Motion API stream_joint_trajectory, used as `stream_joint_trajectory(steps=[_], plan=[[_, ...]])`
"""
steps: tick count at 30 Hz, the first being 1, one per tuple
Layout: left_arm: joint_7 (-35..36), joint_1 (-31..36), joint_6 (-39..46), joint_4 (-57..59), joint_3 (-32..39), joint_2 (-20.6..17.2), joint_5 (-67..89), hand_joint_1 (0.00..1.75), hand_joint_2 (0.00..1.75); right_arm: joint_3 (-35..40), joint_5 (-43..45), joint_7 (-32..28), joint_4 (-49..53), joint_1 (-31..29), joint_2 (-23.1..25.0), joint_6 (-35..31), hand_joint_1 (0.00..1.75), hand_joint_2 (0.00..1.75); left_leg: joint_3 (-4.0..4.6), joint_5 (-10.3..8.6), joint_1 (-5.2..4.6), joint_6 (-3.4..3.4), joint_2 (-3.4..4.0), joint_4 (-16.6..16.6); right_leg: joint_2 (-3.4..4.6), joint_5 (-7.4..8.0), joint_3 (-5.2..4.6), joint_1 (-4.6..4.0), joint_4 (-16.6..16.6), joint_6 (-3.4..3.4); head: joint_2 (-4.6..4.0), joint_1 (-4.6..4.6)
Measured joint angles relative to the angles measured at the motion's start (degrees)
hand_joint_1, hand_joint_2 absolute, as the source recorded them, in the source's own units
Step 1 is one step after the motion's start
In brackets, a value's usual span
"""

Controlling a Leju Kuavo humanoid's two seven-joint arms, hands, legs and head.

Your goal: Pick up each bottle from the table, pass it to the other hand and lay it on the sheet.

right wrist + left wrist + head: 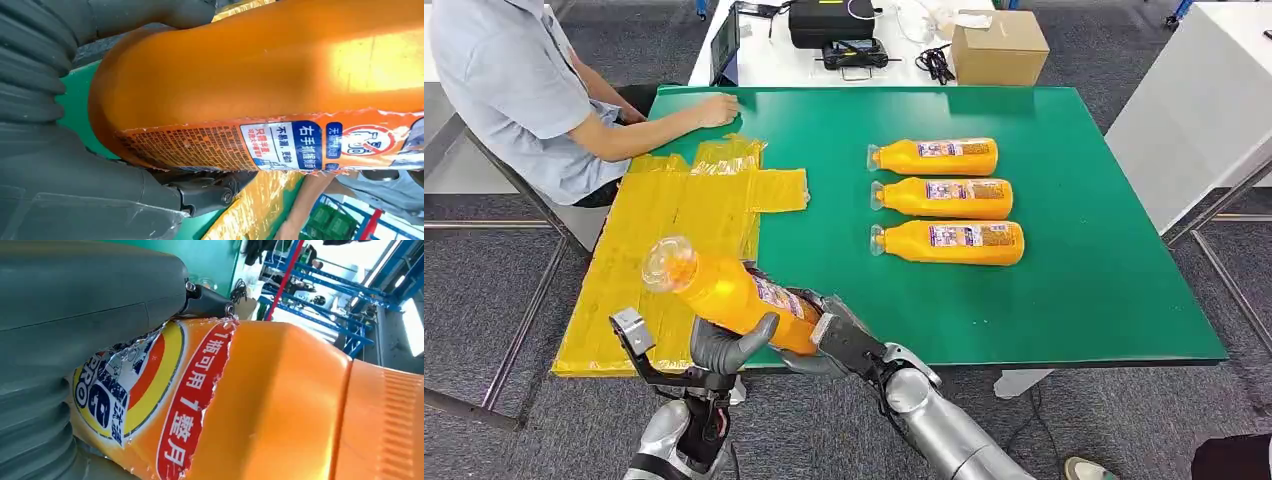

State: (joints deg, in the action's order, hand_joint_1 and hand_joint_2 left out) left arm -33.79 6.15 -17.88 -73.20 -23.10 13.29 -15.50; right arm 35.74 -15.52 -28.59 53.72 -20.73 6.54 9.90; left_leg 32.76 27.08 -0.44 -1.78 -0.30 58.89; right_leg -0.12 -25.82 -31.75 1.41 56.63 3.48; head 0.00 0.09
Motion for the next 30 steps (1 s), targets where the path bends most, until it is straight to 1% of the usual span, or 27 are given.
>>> stream_joint_trajectory(steps=[12,13,14,15,22,25,26,28,30], plan=[[0.0,0.0,-0.04,0.09,0.02,0.0,-0.04,1.75,1.75,0.0,0.0,0.0,-0.15,-0.02,0.02,0.17,1.75,1.75,0.0,0.0,0.0,0.0,0.0,0.0,0.0,0.0,0.0,0.0,0.0,0.0,0.0,0.0],[0.0,0.0,-0.04,0.09,0.02,0.0,-0.04,1.75,1.75,0.0,0.0,0.0,-0.15,-0.02,0.02,0.17,1.55,1.75,0.0,0.0,0.0,0.0,0.0,0.0,0.0,0.0,0.0,0.0,0.0,0.0,0.0,0.0],[0.0,0.0,-0.04,0.09,0.02,0.0,-0.04,1.75,1.75,0.0,0.0,0.0,-0.15,-0.02,0.02,0.17,0.49,1.75,0.0,0.0,0.0,0.0,0.0,0.0,0.0,0.0,0.0,0.0,0.0,0.0,0.0,0.0],[0.0,-0.01,-0.09,0.09,0.02,0.0,-0.07,1.75,1.75,0.0,0.0,0.0,-0.17,-0.02,0.02,0.17,0.0,1.75,0.0,0.0,0.0,0.0,0.0,0.0,0.0,0.0,0.0,0.0,0.0,0.0,0.0,0.0],[0.24,-0.01,0.2,0.09,0.07,0.02,0.16,1.75,1.75,-0.02,0.57,0.39,-0.22,0.0,0.2,0.02,0.0,1.75,0.0,0.0,0.0,0.0,0.0,0.0,0.0,0.0,0.0,0.0,0.0,0.0,0.0,-0.02],[0.48,0.06,6.29,0.04,0.11,-0.11,5.51,1.75,1.75,-0.11,1.12,0.7,-0.46,0.11,0.2,-0.5,0.0,1.75,0.0,0.0,0.0,0.0,0.0,0.0,0.0,0.0,0.0,0.0,0.0,0.0,0.0,0.0],[0.59,0.15,10.0,0.0,0.22,-0.26,8.18,1.75,1.75,-0.31,1.11,1.05,-0.5,0.29,0.2,-1.27,0.0,1.75,0.0,0.0,0.0,0.0,0.0,0.0,0.0,0.0,0.0,0.0,0.0,0.0,0.0,0.0],[0.88,0.33,13.48,-0.26,0.85,-0.7,11.27,1.75,1.75,-0.79,0.5,1.44,-0.52,0.71,0.2,-3.09,0.0,1.75,0.0,0.0,0.0,0.0,0.0,0.0,0.0,0.0,-0.01,0.0,0.0,0.0,0.0,0.0],[1.64,0.44,16.82,-1.57,1.9,-1.61,13.85,1.75,1.75,-2.03,-2.0,2.42,-0.52,1.68,0.13,-9.23,0.0,1.75,0.0,0.0,0.01,0.0,0.0,0.0,0.0,0.0,0.0,0.0,0.0,0.0,0.0,-0.02]])
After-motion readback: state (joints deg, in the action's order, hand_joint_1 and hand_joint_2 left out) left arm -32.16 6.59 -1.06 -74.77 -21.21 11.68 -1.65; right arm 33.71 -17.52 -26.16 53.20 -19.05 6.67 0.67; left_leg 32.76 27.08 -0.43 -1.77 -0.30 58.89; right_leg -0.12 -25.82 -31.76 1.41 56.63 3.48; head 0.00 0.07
